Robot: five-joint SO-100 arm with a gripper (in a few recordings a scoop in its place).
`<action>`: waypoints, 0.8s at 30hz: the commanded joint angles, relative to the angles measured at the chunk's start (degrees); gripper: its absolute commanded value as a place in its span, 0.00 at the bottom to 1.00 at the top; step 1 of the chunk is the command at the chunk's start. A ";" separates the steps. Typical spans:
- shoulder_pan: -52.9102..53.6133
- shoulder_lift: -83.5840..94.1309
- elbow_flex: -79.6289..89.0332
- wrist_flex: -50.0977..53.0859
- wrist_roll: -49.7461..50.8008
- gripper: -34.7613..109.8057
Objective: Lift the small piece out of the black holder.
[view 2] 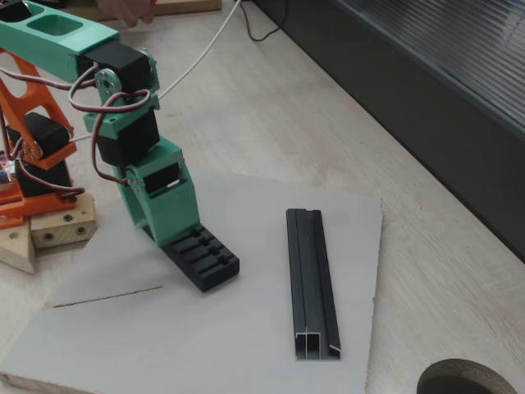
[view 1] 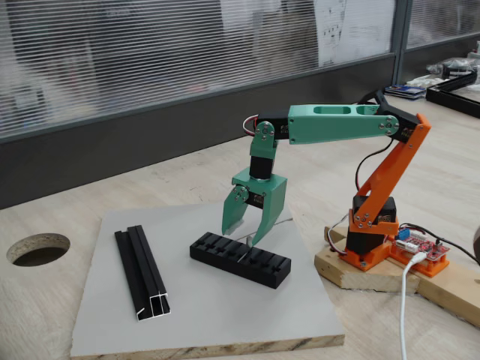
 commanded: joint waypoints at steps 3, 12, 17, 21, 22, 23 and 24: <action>-0.70 1.05 0.09 -0.09 0.26 0.52; -0.70 1.93 4.48 -0.09 0.26 0.52; -0.70 1.41 3.60 -0.97 0.26 0.52; -0.70 1.49 3.60 -0.97 0.26 0.52; -0.70 1.49 3.60 -0.97 0.26 0.52; -0.70 1.49 3.60 -0.97 0.26 0.52; -0.70 1.49 3.60 -0.97 0.26 0.52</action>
